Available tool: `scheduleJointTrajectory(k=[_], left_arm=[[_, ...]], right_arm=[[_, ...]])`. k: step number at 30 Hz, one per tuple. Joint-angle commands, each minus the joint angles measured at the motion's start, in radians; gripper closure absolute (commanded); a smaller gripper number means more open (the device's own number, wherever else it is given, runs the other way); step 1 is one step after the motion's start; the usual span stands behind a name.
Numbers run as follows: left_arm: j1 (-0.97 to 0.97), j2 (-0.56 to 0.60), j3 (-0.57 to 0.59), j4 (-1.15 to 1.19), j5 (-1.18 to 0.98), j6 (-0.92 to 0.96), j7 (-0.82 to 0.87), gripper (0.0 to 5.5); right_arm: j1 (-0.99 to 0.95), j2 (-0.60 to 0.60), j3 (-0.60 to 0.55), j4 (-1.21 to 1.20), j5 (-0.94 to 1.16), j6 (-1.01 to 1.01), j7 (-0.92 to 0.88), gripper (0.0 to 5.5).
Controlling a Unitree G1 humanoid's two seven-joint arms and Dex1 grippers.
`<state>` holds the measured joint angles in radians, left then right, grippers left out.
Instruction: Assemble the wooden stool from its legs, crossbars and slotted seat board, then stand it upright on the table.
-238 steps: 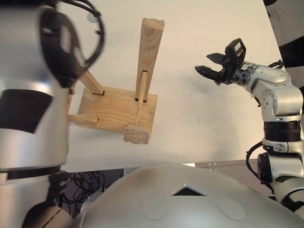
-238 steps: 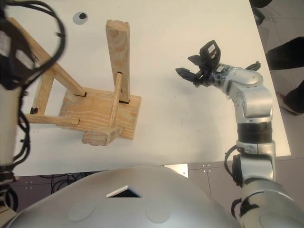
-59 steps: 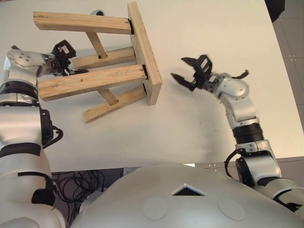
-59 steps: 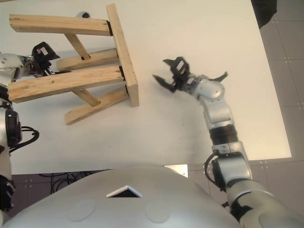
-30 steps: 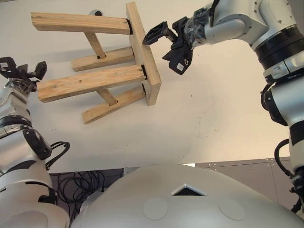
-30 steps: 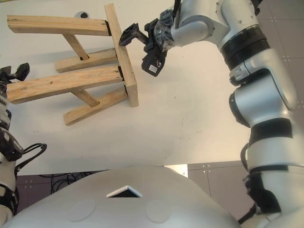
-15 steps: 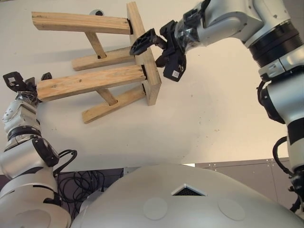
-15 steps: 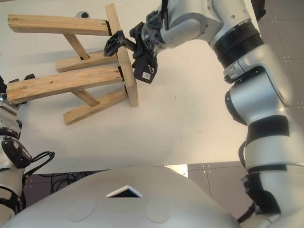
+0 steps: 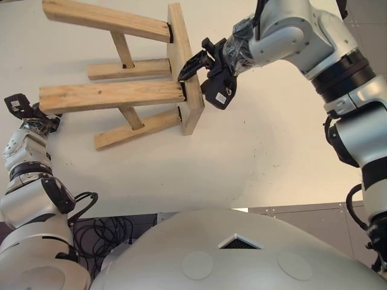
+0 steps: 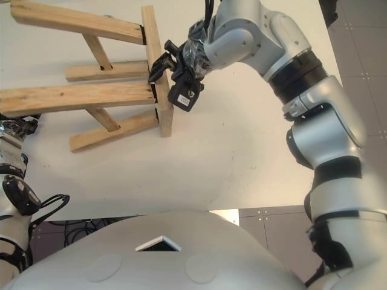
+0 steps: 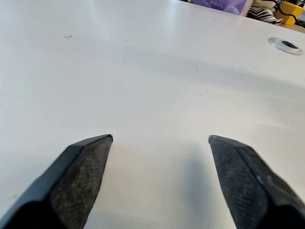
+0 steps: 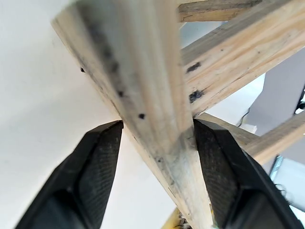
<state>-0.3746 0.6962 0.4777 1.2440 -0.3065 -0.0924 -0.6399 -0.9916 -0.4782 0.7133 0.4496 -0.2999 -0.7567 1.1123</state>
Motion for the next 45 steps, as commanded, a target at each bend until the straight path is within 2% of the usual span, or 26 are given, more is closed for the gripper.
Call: scheduleJointTrajectory(k=[1, 4, 9, 12, 14, 17, 19, 23, 24, 29, 34, 38, 42, 45], left_arm=[[0.002, 0.027, 0.006, 0.000, -0.002, 0.017, 0.005, 1.78], [-0.001, 0.034, 0.006, 0.000, -0.001, 0.019, 0.006, 1.78], [0.013, 0.024, 0.011, -0.005, -0.006, 0.014, 0.009, 1.78], [0.022, 0.006, 0.014, -0.006, -0.012, 0.007, 0.015, 1.78], [0.024, -0.008, 0.014, -0.008, -0.014, 0.004, 0.018, 1.78], [0.016, -0.023, 0.008, -0.006, -0.009, 0.005, 0.021, 1.78], [0.007, -0.029, -0.002, -0.007, -0.001, 0.006, 0.017, 1.78], [-0.020, -0.027, -0.015, -0.008, 0.007, 0.011, 0.020, 1.78], [-0.025, -0.027, -0.017, -0.009, 0.007, 0.012, 0.019, 1.78], [-0.033, -0.031, -0.025, -0.005, 0.012, 0.010, 0.017, 1.78], [-0.012, -0.036, -0.016, -0.001, 0.001, 0.007, 0.019, 1.78], [0.007, -0.054, -0.042, -0.033, 0.014, -0.025, -0.036, 1.78], [0.021, -0.058, -0.083, -0.110, 0.023, -0.058, -0.146, 1.78], [0.052, -0.050, -0.116, -0.289, -0.021, 0.004, -0.311, 1.78]], right_arm=[[0.106, -0.053, -0.010, -0.200, 0.064, 0.379, 0.196, 3.34], [0.103, -0.040, -0.055, -0.318, 0.083, 0.643, 0.244, 3.38], [0.036, -0.009, -0.100, -0.378, 0.113, 1.039, 0.316, 3.44], [-0.072, 0.080, -0.128, -0.216, 0.182, 1.321, 0.377, 3.51], [-0.172, 0.176, -0.177, -0.006, 0.222, 1.480, 0.358, 3.51], [-0.278, 0.289, -0.275, 0.237, 0.265, 1.625, 0.280, 3.51], [-0.309, 0.332, -0.306, 0.316, 0.276, 1.677, 0.260, 3.51], [-0.275, 0.379, -0.260, 0.304, 0.257, 1.673, 0.258, 3.51], [-0.258, 0.382, -0.245, 0.282, 0.250, 1.661, 0.256, 3.15], [-0.170, 0.326, -0.115, 0.147, 0.149, 1.441, 0.193, 2.37], [-0.139, 0.271, -0.089, -0.027, 0.141, 1.431, 0.214, 1.40], [-0.182, 0.186, -0.197, -0.180, 0.241, 1.558, 0.285, 0.80], [-0.230, 0.032, -0.376, -0.237, 0.419, 1.711, 0.397, 0.14], [-0.175, -0.125, -0.524, -0.194, 0.588, 1.731, 0.489, 0.14]])
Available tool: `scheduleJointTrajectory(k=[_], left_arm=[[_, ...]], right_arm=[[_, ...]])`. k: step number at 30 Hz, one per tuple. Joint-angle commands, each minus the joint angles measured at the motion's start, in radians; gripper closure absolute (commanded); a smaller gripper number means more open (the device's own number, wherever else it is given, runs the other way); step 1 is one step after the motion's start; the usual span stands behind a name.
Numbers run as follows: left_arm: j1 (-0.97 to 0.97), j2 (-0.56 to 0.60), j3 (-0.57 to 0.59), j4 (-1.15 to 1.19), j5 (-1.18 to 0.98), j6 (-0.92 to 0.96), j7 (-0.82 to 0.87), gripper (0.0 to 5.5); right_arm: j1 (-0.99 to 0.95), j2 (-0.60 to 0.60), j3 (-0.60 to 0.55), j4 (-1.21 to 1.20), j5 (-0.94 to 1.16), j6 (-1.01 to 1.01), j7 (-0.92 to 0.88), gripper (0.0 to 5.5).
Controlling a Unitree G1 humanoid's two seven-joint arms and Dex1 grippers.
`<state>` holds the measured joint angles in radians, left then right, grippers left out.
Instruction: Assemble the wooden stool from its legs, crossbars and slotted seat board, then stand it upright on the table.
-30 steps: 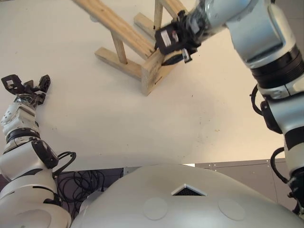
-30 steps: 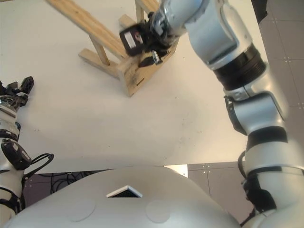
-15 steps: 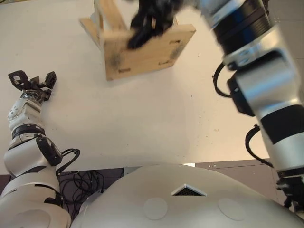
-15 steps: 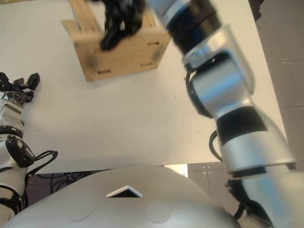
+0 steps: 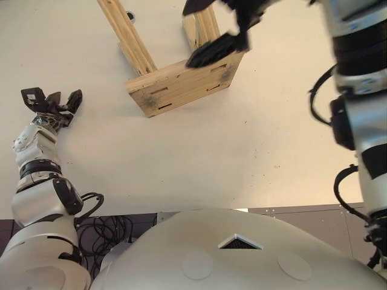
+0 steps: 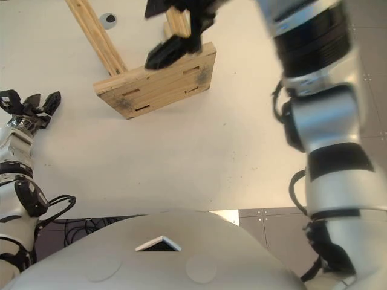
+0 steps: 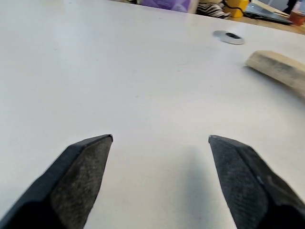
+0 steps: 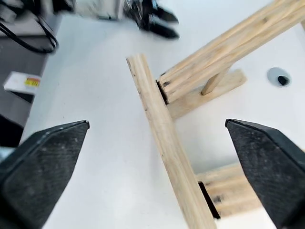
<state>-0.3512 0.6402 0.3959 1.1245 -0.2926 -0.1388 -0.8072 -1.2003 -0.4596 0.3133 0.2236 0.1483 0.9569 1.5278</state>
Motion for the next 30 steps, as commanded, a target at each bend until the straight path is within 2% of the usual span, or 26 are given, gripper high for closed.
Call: scheduleJointTrajectory(k=[1, 3, 5, 8, 11, 17, 21, 26, 30], left_arm=[[0.041, 0.014, -0.043, -0.251, -0.062, 0.096, -0.208, 1.78], [0.082, 0.033, -0.070, -0.477, -0.142, 0.240, -0.320, 1.78], [0.103, 0.062, -0.136, -0.671, -0.181, 0.365, -0.410, 1.78], [0.068, 0.103, -0.228, -0.776, -0.205, 0.527, -0.507, 1.78], [0.025, 0.148, -0.282, -0.753, -0.176, 0.569, -0.574, 1.78], [-0.077, 0.188, -0.321, -0.603, -0.108, 0.533, -0.621, 1.78], [-0.099, 0.220, -0.348, -0.489, -0.055, 0.485, -0.673, 1.78], [-0.067, 0.266, -0.425, -0.517, -0.012, 0.467, -0.790, 1.78], [-0.026, 0.263, -0.450, -0.621, -0.053, 0.496, -0.805, 1.78]], right_arm=[[0.066, -0.191, -0.169, 0.067, 0.174, -0.006, 0.084, 0.14], [0.175, -0.267, -0.262, 0.176, 0.197, -0.128, 0.083, 0.14], [0.327, -0.290, -0.336, 0.285, 0.183, -0.257, 0.022, 0.14], [0.569, -0.227, -0.346, 0.313, 0.140, -0.486, -0.092, 0.14], [0.663, -0.135, -0.343, 0.310, 0.122, -0.635, -0.202, 0.14], [0.688, -0.025, -0.322, 0.405, 0.079, -0.865, -0.317, 0.14], [0.632, 0.013, -0.303, 0.535, 0.049, -0.965, -0.337, 0.14], [0.579, 0.032, -0.289, 0.630, 0.028, -1.030, -0.321, 0.14], [0.573, 0.041, -0.274, 0.646, 0.017, -1.054, -0.316, 0.14]])
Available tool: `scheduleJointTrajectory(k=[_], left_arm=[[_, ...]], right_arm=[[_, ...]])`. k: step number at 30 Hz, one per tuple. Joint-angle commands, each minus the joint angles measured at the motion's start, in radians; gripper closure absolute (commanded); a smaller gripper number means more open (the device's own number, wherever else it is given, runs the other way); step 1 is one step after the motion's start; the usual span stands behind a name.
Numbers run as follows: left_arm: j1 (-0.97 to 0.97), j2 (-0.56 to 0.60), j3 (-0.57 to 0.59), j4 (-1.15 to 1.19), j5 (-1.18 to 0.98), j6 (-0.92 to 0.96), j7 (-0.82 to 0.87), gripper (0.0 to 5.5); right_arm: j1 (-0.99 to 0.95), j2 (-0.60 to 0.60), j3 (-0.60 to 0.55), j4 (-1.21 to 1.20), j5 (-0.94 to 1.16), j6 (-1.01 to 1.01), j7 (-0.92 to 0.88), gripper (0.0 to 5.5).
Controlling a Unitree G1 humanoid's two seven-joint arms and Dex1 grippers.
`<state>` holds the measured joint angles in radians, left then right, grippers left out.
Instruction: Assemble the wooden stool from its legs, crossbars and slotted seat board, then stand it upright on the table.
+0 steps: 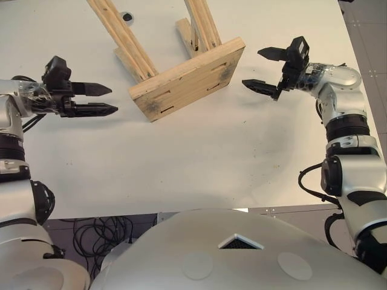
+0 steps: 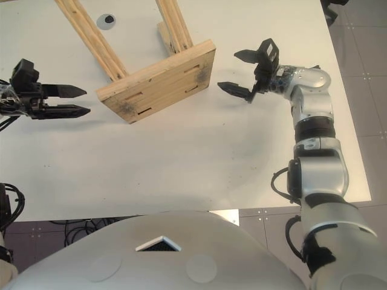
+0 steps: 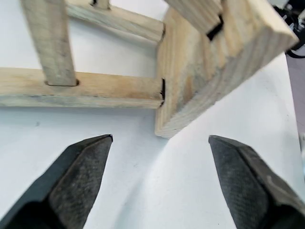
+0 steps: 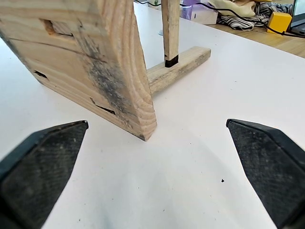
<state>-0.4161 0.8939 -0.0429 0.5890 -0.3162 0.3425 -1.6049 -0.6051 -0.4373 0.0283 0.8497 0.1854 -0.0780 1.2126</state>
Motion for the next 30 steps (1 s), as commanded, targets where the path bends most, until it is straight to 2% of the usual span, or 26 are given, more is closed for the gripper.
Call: scheduleJointTrajectory(k=[1, 8, 15, 24, 30], left_arm=[[0.064, -0.005, -0.002, -0.128, -0.039, 0.022, 0.004, 1.78], [0.250, -0.074, 0.042, -0.359, -0.100, 0.078, 0.133, 1.78], [0.308, -0.139, 0.096, -0.388, -0.092, 0.058, 0.326, 1.78], [0.361, -0.209, 0.124, -0.520, -0.211, 0.170, 0.392, 1.78], [0.339, -0.256, 0.165, -0.462, -0.191, 0.052, 0.450, 2.58]], right_arm=[[-0.030, 0.023, 0.014, 0.027, -0.022, -0.022, -0.004, 0.14], [-0.054, 0.016, -0.001, 0.013, -0.017, -0.013, -0.006, 0.14], [-0.021, -0.009, -0.024, -0.028, -0.008, 0.014, 0.002, 0.14], [0.018, -0.027, -0.068, -0.073, 0.009, 0.041, -0.019, 0.14], [0.007, -0.029, -0.076, -0.071, 0.015, 0.049, -0.024, 0.10]])
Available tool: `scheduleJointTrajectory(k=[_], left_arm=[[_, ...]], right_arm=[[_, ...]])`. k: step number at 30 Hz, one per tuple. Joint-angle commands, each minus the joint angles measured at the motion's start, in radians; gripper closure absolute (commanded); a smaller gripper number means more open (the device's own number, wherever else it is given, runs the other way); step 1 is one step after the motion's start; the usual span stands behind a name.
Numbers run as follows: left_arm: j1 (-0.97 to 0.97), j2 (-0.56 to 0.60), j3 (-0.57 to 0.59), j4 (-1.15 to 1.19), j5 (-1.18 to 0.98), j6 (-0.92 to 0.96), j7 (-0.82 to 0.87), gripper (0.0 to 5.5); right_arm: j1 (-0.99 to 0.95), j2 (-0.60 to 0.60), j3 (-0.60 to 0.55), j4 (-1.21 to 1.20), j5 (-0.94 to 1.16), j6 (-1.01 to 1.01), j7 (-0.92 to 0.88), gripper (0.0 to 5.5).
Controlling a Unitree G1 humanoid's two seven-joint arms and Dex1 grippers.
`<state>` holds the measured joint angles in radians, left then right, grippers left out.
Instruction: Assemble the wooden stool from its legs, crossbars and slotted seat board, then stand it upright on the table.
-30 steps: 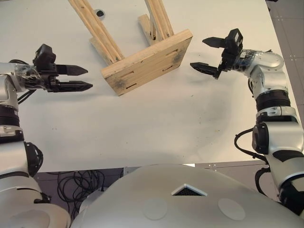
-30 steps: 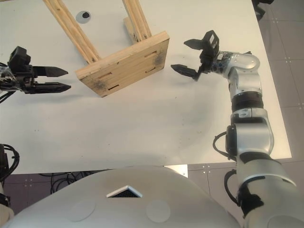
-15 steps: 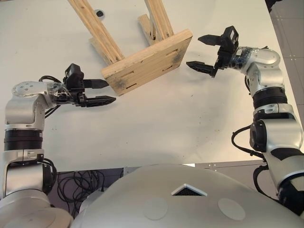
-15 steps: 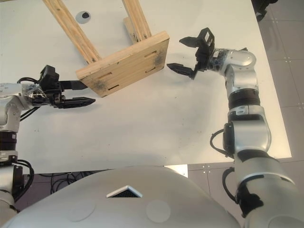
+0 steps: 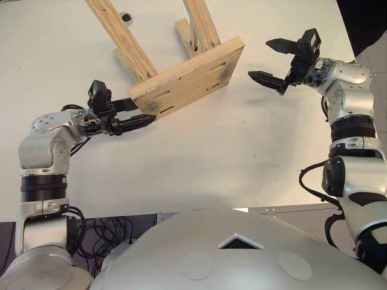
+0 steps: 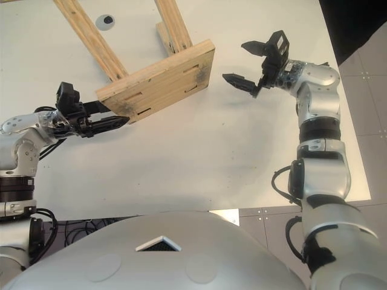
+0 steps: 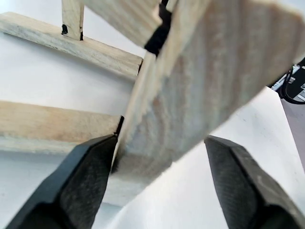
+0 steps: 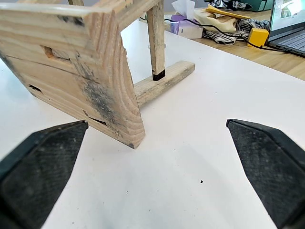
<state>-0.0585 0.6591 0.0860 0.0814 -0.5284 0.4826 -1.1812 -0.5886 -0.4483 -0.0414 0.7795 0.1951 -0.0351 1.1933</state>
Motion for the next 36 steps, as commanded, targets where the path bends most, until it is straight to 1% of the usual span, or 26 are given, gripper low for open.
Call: scheduleJointTrajectory(k=[1, 3, 4, 6, 9, 13, 15, 17, 19, 22, 26, 29, 31, 35, 36], left_arm=[[-0.029, -0.030, 0.041, 0.060, 0.019, -0.110, 0.025, 2.71], [-0.035, -0.039, 0.036, 0.062, 0.008, -0.134, 0.005, 3.04], [-0.027, -0.042, 0.033, 0.051, 0.004, -0.140, -0.003, 3.08], [-0.011, -0.046, 0.010, 0.038, 0.011, -0.160, -0.028, 3.47], [-0.017, -0.055, -0.029, 0.068, 0.028, -0.195, -0.067, 3.62], [-0.042, -0.054, -0.068, 0.153, 0.050, -0.257, -0.144, 3.71], [-0.039, -0.046, -0.078, 0.170, 0.047, -0.272, -0.184, 3.73], [-0.032, -0.039, -0.085, 0.179, 0.037, -0.272, -0.225, 3.74], [-0.006, -0.034, -0.080, 0.146, -0.001, -0.229, -0.252, 3.74], [0.021, -0.033, -0.113, 0.108, -0.013, -0.197, -0.296, 3.74], [0.039, -0.031, -0.153, 0.086, -0.001, -0.199, -0.325, 3.74], [0.020, -0.028, -0.156, 0.101, 0.005, -0.202, -0.331, 3.74], [0.009, -0.019, -0.173, 0.119, 0.023, -0.216, -0.356, 3.74], [-0.048, -0.009, -0.213, 0.197, 0.071, -0.246, -0.405, 3.74], [-0.051, -0.006, -0.215, 0.205, 0.073, -0.249, -0.410, 3.74]], right_arm=[[-0.006, -0.020, -0.008, -0.006, 0.007, 0.008, -0.005, 0.10], [0.003, -0.025, -0.013, -0.018, 0.011, 0.010, -0.008, 0.10], [-0.005, -0.024, -0.012, -0.011, 0.011, 0.009, -0.006, 0.10], [-0.017, -0.027, -0.014, -0.007, 0.012, 0.010, -0.004, 0.10], [-0.006, -0.052, -0.033, -0.041, 0.027, 0.025, 0.003, 0.10], [0.158, -0.184, -0.053, -0.261, 0.082, 0.235, 0.078, 0.10], [0.304, -0.287, -0.063, -0.435, 0.135, 0.374, 0.145, 0.10], [0.426, -0.342, -0.104, -0.588, 0.213, 0.470, 0.189, 0.10], [0.463, -0.318, -0.149, -0.663, 0.292, 0.530, 0.167, 0.10], [0.485, -0.221, -0.189, -0.710, 0.337, 0.500, 0.060, 0.10], [0.520, -0.136, -0.126, -0.761, 0.305, 0.404, 0.003, 0.10], [0.557, -0.155, -0.066, -0.816, 0.321, 0.443, 0.035, 0.10], [0.555, -0.165, -0.045, -0.823, 0.328, 0.455, 0.046, 0.10], [0.592, -0.227, -0.018, -0.858, 0.331, 0.487, 0.087, 0.10], [0.606, -0.237, -0.004, -0.867, 0.324, 0.487, 0.096, 0.27]])
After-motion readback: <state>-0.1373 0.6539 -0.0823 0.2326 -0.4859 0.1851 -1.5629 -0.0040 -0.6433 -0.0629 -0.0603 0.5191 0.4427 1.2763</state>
